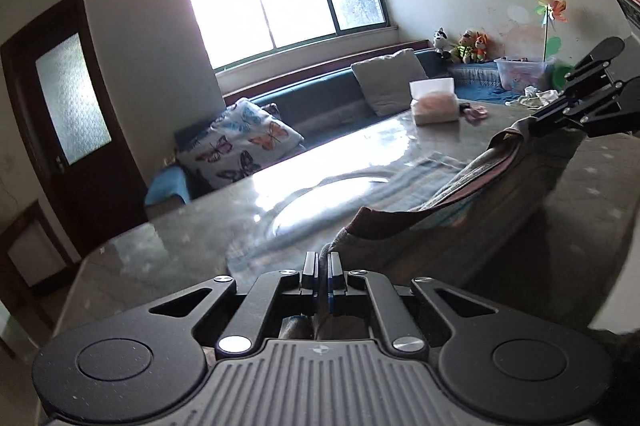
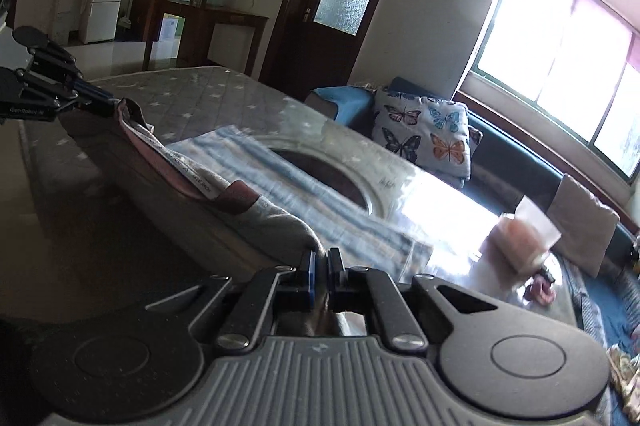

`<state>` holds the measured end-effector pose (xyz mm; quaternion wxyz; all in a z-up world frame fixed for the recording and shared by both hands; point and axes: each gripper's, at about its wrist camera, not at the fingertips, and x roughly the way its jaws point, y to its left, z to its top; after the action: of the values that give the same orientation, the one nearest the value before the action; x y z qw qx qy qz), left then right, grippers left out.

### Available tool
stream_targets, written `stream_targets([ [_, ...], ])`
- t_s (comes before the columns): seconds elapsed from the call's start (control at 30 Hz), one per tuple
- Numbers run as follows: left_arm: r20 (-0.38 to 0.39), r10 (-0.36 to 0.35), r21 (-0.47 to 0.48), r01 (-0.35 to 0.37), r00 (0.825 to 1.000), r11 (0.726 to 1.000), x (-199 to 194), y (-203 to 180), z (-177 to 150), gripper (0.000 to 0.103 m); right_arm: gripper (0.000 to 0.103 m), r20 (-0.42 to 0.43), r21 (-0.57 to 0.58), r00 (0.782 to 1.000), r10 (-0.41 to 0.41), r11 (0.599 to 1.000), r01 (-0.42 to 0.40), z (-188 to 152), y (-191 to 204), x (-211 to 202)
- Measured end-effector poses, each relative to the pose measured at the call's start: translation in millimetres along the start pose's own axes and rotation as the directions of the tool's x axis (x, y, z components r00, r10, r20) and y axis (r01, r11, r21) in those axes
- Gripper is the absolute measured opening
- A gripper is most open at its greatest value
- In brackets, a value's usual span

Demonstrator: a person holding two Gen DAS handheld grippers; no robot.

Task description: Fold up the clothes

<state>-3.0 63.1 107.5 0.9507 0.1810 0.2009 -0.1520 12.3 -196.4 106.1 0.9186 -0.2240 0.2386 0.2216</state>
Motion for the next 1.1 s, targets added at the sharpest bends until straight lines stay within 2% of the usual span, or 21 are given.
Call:
stream_targets([
  [0.17,-0.028,0.022,0.018,-0.021,0.999,1.0,59,26,23,0.004,0.005,-0.006,-0.005,1.0,-0.01,1.0,0.01,30,-29,48],
  [0.3,-0.084,0.024,0.036,-0.021,0.996,0.999,117,44,37,0.004,0.005,-0.029,0.001,0.999,-0.012,1.0,0.012,48,-50,94],
  [0.43,-0.148,0.021,0.012,-0.02,0.989,1.0,176,60,40,0.004,0.005,-0.066,0.019,0.998,-0.01,1.0,0.011,58,-69,144],
  [0.63,-0.248,0.015,-0.023,-0.021,0.969,1.0,250,69,25,0.007,0.006,-0.166,0.092,0.986,0.015,0.996,0.001,44,-83,226],
  [0.67,-0.267,0.023,-0.027,-0.031,0.964,0.999,256,68,21,0.008,0.007,-0.178,0.105,0.984,0.015,0.994,0.004,39,-85,234],
  [0.8,-0.312,0.072,-0.067,-0.098,0.947,0.993,272,77,8,0.02,0.024,-0.203,0.174,0.979,0.012,0.984,0.024,24,-93,258],
  [0.9,-0.323,0.105,-0.111,-0.147,0.941,0.983,271,91,8,0.021,0.025,-0.183,0.239,0.983,-0.005,0.97,0.049,21,-104,256],
  [0.97,-0.311,0.112,-0.147,-0.164,0.944,0.975,263,99,13,0.027,0.026,-0.166,0.277,0.986,0.007,0.96,0.039,22,-106,252],
  [1.1,-0.27,0.074,-0.191,-0.128,0.96,0.973,249,93,26,0.027,0.026,-0.132,0.327,0.986,0.104,0.944,-0.055,25,-102,252],
])
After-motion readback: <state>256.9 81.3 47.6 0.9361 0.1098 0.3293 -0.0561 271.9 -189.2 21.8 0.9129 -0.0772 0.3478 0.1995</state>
